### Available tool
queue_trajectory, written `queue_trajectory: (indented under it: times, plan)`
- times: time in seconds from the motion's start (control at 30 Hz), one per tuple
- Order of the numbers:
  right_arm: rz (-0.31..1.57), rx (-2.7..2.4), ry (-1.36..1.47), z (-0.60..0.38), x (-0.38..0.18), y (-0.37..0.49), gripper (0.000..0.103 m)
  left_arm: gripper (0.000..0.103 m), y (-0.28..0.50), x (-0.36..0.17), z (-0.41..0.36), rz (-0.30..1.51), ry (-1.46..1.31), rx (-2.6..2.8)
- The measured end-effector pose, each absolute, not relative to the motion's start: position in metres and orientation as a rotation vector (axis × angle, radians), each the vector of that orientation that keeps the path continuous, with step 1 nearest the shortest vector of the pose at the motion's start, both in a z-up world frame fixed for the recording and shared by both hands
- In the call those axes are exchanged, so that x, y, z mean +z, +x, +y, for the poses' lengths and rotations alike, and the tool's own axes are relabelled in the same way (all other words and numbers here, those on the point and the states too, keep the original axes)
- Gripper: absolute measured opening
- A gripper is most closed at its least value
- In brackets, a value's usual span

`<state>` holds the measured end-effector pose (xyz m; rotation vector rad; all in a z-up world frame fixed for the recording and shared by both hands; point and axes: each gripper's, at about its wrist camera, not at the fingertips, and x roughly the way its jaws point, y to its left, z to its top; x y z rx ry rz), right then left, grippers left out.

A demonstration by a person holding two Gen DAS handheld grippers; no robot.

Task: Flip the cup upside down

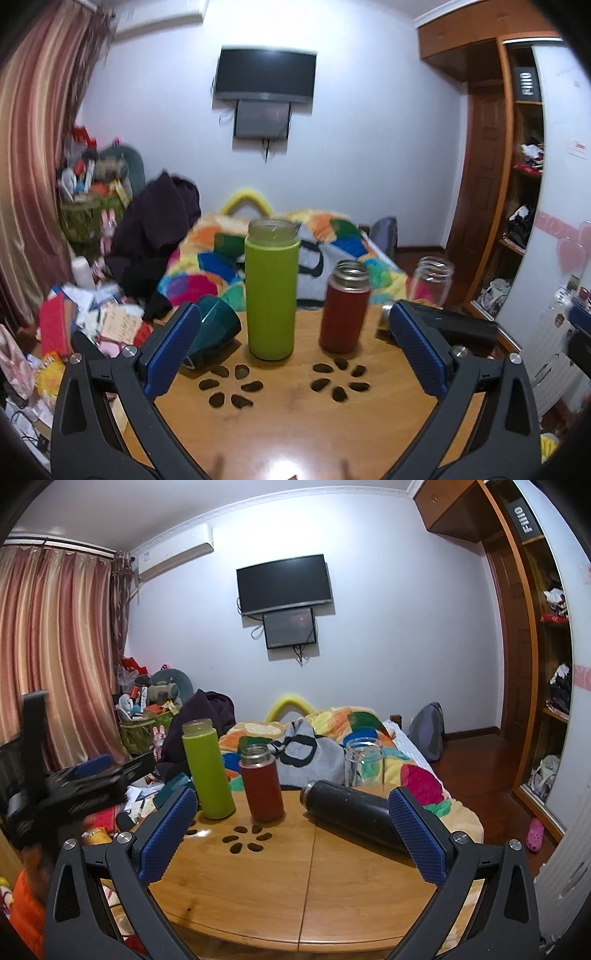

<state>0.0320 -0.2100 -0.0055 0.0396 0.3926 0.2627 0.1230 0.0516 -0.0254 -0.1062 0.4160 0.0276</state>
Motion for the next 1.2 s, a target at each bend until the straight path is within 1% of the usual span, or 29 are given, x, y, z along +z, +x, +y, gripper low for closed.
queue_trajectory:
  times: [0.13, 0.3, 0.33, 0.37, 0.43, 0.5, 0.53, 0.8, 1.2]
  plan:
    - [0.418, 0.251, 0.043, -0.216, -0.013, 0.042, 0.103, 0.103, 0.173, -0.037, 0.068, 0.477, -0.121, 0.045]
    - [0.467, 0.243, 0.050, -0.219, -0.027, 0.057, 0.103, 0.102, 0.226, -0.050, 0.071, 0.534, -0.061, 0.088]
    - [0.473, 0.244, 0.052, -0.221, -0.029, 0.060, 0.103, 0.095, 0.231, -0.052, 0.070, 0.543, -0.061, 0.089]
    - [0.484, 0.244, 0.053, -0.221, -0.032, 0.063, 0.103, 0.084, 0.239, -0.055, 0.071, 0.558, -0.070, 0.078]
    - [0.503, 0.244, 0.054, -0.221, -0.038, 0.069, 0.103, 0.076, 0.252, -0.061, 0.074, 0.590, -0.089, 0.058]
    - [0.518, 0.241, 0.052, -0.221, -0.043, 0.072, 0.103, 0.070, 0.258, -0.066, 0.075, 0.601, -0.127, 0.034]
    - [0.525, 0.242, 0.052, -0.222, -0.046, 0.074, 0.103, 0.064, 0.259, -0.066, 0.074, 0.598, -0.134, 0.025]
    - [0.556, 0.242, 0.036, -0.221, -0.061, 0.080, 0.103, 0.062, 0.242, -0.060, 0.061, 0.587, -0.070, 0.024]
    - [0.582, 0.395, -0.017, -0.191, -0.082, 0.077, 0.103, 0.062, 0.158, -0.043, 0.018, 0.638, 0.008, -0.216]
